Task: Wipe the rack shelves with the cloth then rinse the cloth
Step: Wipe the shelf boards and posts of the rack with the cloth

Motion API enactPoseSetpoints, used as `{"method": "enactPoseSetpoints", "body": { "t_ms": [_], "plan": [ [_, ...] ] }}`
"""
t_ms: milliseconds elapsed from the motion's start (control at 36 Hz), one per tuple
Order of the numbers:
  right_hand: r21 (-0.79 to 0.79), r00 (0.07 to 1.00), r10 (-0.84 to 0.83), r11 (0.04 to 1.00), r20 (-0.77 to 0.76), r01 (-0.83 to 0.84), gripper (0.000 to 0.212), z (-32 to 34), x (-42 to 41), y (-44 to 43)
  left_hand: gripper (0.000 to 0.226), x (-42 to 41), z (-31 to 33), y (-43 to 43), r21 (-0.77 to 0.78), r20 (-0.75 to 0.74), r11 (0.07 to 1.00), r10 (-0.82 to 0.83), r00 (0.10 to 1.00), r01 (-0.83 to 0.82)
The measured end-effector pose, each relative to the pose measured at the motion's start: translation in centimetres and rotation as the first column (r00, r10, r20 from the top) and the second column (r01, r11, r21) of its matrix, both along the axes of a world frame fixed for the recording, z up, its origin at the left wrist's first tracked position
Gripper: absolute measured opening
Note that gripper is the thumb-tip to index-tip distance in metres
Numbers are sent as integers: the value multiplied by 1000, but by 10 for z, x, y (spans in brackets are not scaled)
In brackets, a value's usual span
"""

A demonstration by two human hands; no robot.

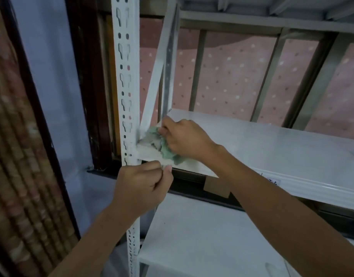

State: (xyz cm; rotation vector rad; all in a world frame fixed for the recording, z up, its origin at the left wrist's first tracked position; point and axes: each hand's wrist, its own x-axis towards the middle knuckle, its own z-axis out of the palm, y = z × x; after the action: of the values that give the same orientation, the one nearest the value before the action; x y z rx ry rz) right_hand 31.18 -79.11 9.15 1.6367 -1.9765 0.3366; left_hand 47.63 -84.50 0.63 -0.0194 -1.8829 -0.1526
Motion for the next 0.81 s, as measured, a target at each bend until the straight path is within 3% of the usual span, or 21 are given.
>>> {"method": "enactPoseSetpoints", "body": {
  "t_ms": [167, 472, 611, 806],
  "plan": [
    [-18, 973, -163, 986, 164, 168, 21, 25, -96, -9, 55, -42, 7, -9, 12, -1, 998, 63, 998, -63],
    [57, 902, -275, 961, 333, 272, 26, 41, -253, -107, 48, -138, 21, -31, -85, 28, 990, 119, 992, -117],
    [139, 866, -323, 946, 383, 292, 32, 31, -287, -150, 43, -156, 27, -38, -121, 205, 990, 96, 974, -73],
    [298, 911, -320, 924, 262, 239, 34, -2, -290, -192, 37, -166, 40, -52, -175, 515, 983, 137, 846, -53]
  ]
}}
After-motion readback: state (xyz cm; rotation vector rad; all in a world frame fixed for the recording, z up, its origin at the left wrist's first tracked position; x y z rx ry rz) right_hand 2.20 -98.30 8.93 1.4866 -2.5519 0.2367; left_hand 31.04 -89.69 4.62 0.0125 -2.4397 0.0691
